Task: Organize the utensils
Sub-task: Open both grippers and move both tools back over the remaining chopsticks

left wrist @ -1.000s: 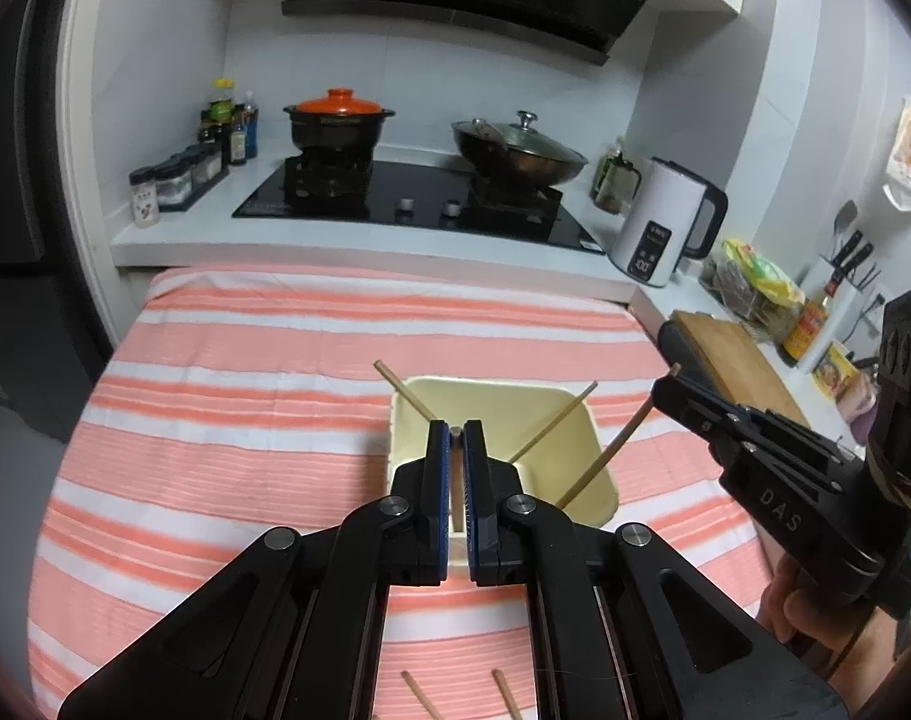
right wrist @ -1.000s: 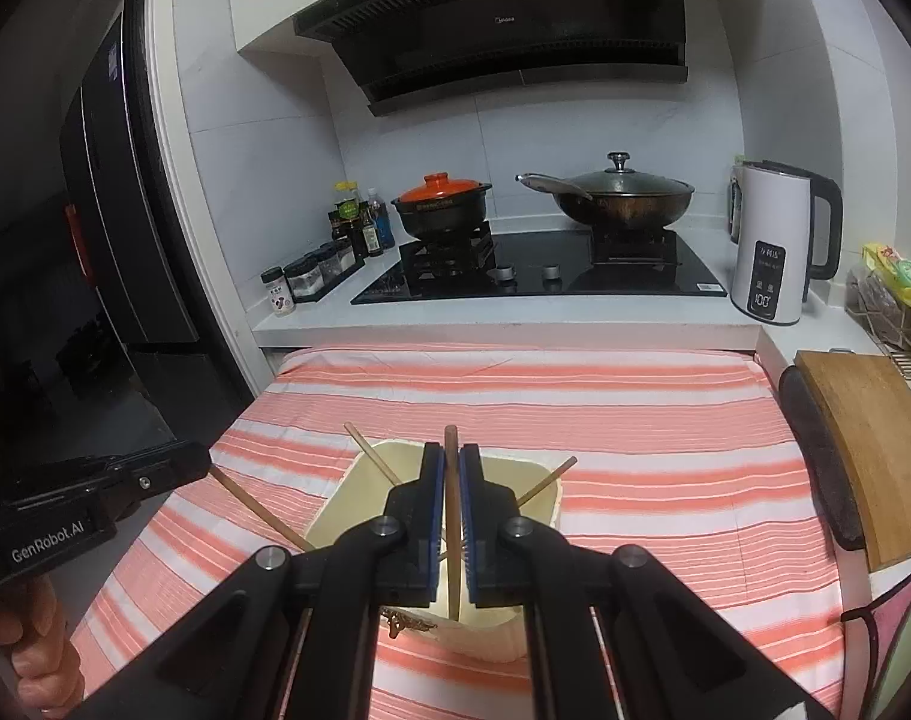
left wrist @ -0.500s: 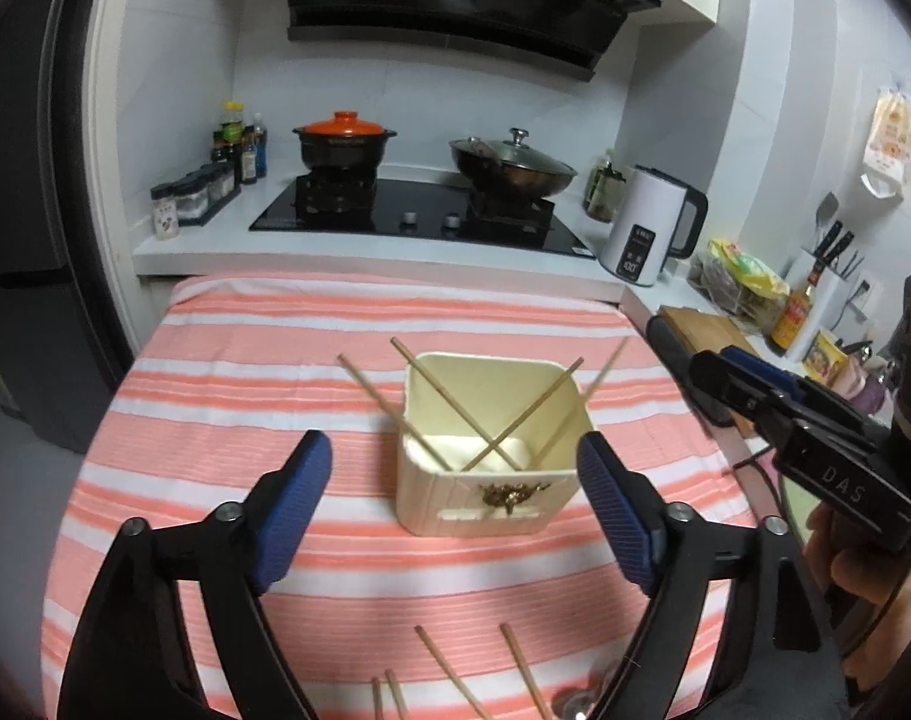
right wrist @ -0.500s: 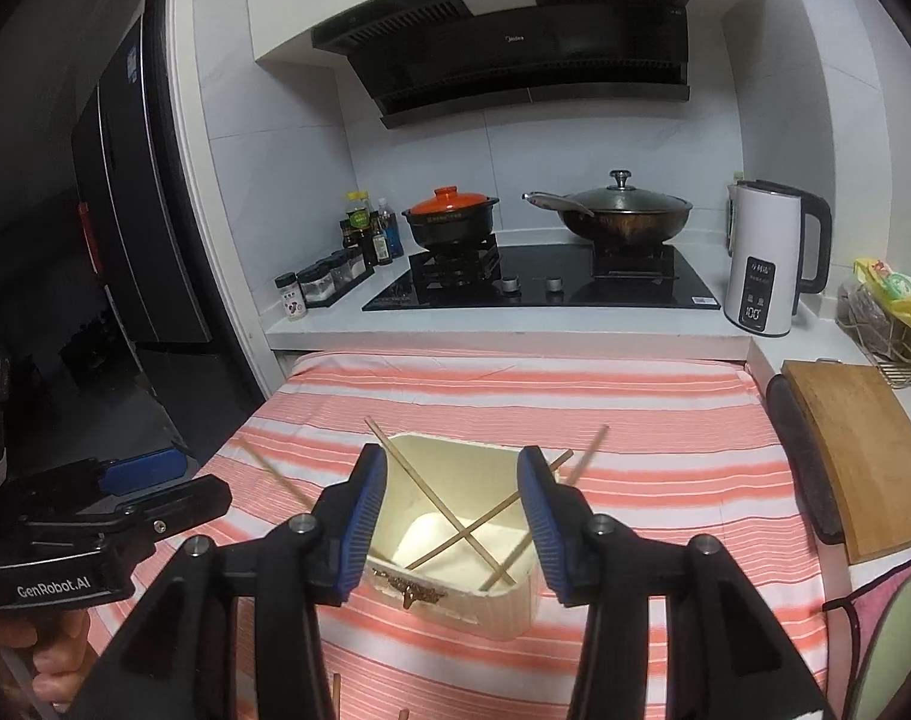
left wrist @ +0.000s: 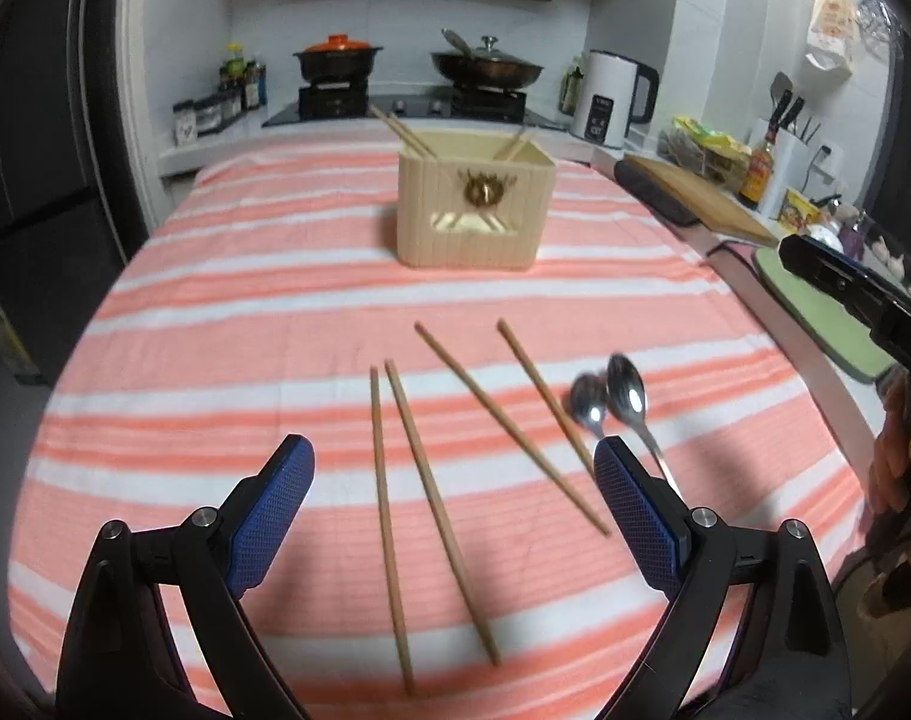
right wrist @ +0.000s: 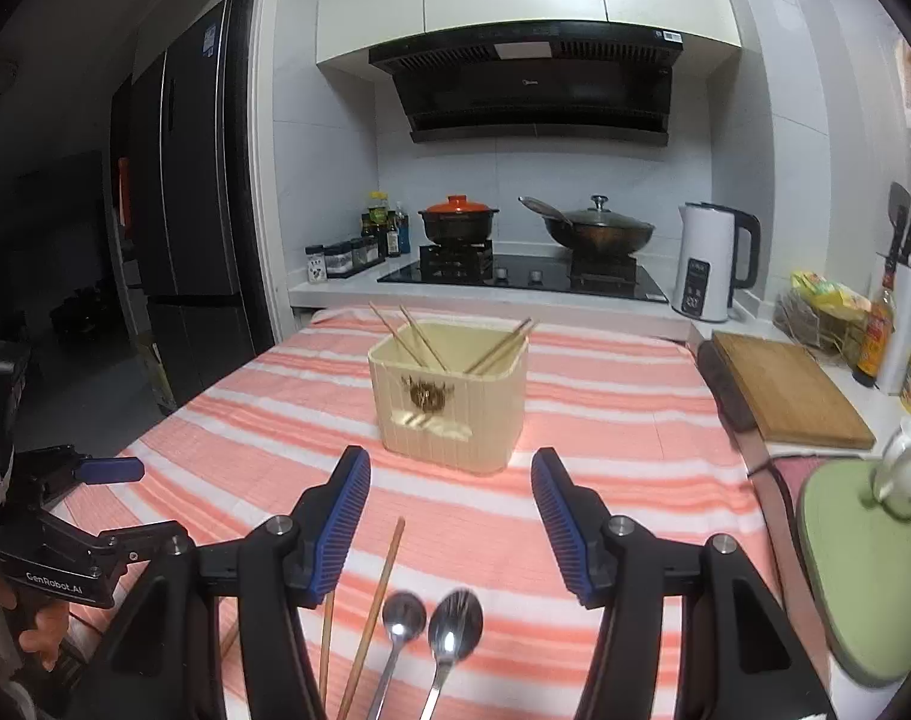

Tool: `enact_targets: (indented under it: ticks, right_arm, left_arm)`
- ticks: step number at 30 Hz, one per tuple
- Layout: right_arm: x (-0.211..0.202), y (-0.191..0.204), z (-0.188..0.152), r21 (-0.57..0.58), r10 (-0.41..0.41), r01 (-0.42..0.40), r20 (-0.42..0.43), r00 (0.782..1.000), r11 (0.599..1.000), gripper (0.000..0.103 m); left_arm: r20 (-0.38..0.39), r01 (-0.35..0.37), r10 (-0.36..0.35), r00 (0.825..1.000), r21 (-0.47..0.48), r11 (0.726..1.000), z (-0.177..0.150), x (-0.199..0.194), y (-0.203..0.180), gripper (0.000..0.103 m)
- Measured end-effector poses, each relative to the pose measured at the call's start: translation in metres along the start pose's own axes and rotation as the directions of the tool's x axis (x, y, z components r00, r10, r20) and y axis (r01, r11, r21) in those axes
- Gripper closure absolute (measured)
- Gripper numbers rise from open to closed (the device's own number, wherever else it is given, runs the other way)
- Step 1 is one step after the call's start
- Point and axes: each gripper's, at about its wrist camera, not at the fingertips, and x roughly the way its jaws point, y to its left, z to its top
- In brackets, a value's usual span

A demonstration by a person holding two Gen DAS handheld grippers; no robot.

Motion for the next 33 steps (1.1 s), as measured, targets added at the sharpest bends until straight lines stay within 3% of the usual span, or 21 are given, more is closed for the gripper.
enact_targets:
  ticks: [3, 5, 8, 11, 14, 18, 22, 27, 33]
  right_arm:
    - [-0.019, 0.000, -0.040, 0.013, -0.043, 0.044, -0.024, 0.999, 0.999, 0.046]
    - [-0.029, 0.000, -0.063, 0.016, -0.071, 0.072, -0.043, 0.997, 0.997, 0.046]
    - [-0.047, 0.007, -0.096, -0.006, -0.106, 0.106, -0.057, 0.993, 0.994, 0.046]
    - [-0.057, 0.017, -0.127, -0.030, -0.095, 0.092, -0.088, 0.992, 0.995, 0.046]
    - [-0.058, 0.020, -0.147, -0.017, -0.089, 0.088, -0.115, 0.989, 0.996, 0.046]
    - [-0.056, 0.024, -0.159, 0.002, -0.070, 0.071, -0.143, 0.987, 0.997, 0.046]
    - [-0.054, 0.028, -0.159, -0.018, -0.064, 0.062, -0.145, 0.987, 0.998, 0.046]
    - [-0.051, 0.028, -0.156, -0.005, -0.059, 0.059, -0.145, 0.988, 0.998, 0.046]
    - [-0.043, 0.037, -0.159, -0.021, -0.030, 0.027, -0.168, 0.985, 0.999, 0.046]
  left_arm:
    - [-0.040, -0.034, 0.036, 0.999, 0.039, 0.999, -0.036, -0.003, -0.007, 0.008]
    - [-0.027, -0.075, 0.076, 0.997, 0.036, 0.997, -0.057, -0.009, -0.008, 0.001]
    - [0.002, -0.124, 0.124, 0.992, 0.057, 0.991, -0.082, -0.022, -0.011, 0.000]
    - [-0.026, -0.126, 0.128, 0.991, 0.056, 0.990, -0.095, -0.027, -0.010, 0.000]
    - [-0.013, -0.089, 0.089, 0.996, -0.022, 0.996, -0.100, -0.039, 0.000, 0.001]
    - [0.032, -0.044, 0.048, 0.998, -0.128, 0.991, -0.089, -0.053, 0.016, 0.001]
    - [0.048, -0.095, 0.101, 0.994, -0.126, 0.987, -0.077, -0.052, 0.024, 0.001]
    - [-0.004, -0.130, 0.131, 0.991, -0.160, 0.979, -0.088, -0.027, 0.038, 0.001]
    - [-0.041, -0.161, 0.157, 0.987, -0.118, 0.980, -0.100, -0.005, 0.036, 0.005]
